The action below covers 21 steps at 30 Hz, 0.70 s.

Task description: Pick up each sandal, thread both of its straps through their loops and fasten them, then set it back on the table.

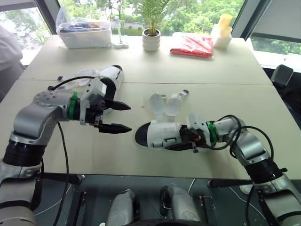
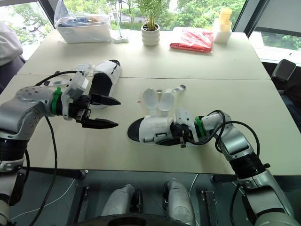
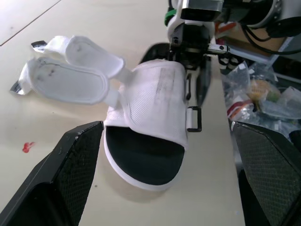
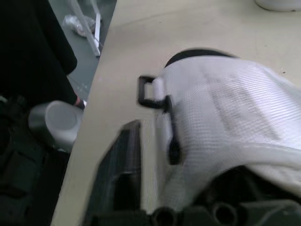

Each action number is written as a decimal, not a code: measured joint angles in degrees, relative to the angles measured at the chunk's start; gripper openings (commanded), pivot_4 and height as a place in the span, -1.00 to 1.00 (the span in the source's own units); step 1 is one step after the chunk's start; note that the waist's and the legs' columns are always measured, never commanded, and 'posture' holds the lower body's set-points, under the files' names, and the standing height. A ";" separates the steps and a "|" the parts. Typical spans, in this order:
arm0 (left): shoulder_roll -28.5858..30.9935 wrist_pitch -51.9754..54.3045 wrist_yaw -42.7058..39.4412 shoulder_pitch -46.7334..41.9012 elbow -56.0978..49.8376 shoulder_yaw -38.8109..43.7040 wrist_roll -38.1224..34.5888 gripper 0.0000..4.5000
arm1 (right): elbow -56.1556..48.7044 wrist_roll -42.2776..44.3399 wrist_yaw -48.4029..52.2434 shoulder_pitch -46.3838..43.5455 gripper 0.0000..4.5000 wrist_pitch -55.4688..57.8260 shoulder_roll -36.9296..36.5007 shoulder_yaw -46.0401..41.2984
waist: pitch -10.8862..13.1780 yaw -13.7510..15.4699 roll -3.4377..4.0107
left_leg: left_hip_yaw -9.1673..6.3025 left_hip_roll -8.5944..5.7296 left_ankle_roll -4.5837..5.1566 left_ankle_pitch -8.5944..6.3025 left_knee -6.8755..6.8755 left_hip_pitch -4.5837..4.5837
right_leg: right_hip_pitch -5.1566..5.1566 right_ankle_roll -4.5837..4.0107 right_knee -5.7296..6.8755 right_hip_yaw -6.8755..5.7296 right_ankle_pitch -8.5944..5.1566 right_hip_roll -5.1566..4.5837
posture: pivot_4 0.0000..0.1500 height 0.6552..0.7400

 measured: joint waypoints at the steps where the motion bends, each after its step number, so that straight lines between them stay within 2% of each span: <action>1: -0.07 -0.03 0.06 -0.34 0.18 0.00 0.04 1.00 | -0.44 -0.09 -0.59 0.29 0.64 0.51 0.16 0.09 | 0.00 0.03 0.00 | 0.00 0.00 0.00 0.00 0.02 -0.05 | -0.05 0.00 0.05 0.00 0.00 -0.01 | 1.00 0.74; 3: -0.13 -0.26 0.22 -1.13 0.77 0.00 0.12 1.00 | -0.90 -0.80 -1.36 1.00 0.98 0.90 -0.13 0.11 | 0.00 0.15 0.00 | 0.00 -0.03 0.00 0.00 0.05 -0.14 | -0.16 0.00 0.11 0.00 0.00 -0.03 | 1.00 0.74; 8: -0.20 -0.30 0.58 -1.35 2.05 -0.01 0.45 1.00 | -6.58 0.69 -1.56 4.00 0.98 4.45 -4.68 -1.67 | 0.00 0.21 0.00 | 0.01 -0.04 0.00 0.00 0.06 -0.20 | -0.24 0.00 0.16 0.00 0.00 -0.05 | 1.00 0.74; 13: -0.14 0.42 1.90 -0.70 2.06 0.74 0.18 1.00 | -14.89 11.21 -1.16 3.75 0.98 17.18 -10.97 -9.42 | 0.00 0.02 -0.01 | 0.01 -0.02 0.00 0.00 0.08 -0.16 | -0.24 0.00 0.23 0.01 0.00 -0.04 | 1.00 0.74; 18: -0.24 1.20 3.37 0.52 1.05 1.27 -0.31 1.00 | -17.33 23.84 -4.74 -5.04 0.98 31.45 -11.32 -15.73 | 0.01 0.15 -0.03 | 0.01 -0.02 0.00 0.00 0.08 -0.13 | -0.26 -0.02 0.33 0.03 0.00 -0.07 | 1.00 0.74; 21: -0.50 1.37 4.41 0.71 1.05 2.31 -0.42 1.00 | -12.80 29.36 -11.44 -13.04 0.98 41.70 -6.74 -16.80 | 0.01 -0.08 -0.04 | 0.03 -0.03 0.00 0.00 0.10 -0.13 | -0.27 -0.04 0.36 0.04 0.01 -0.11 | 1.00 0.74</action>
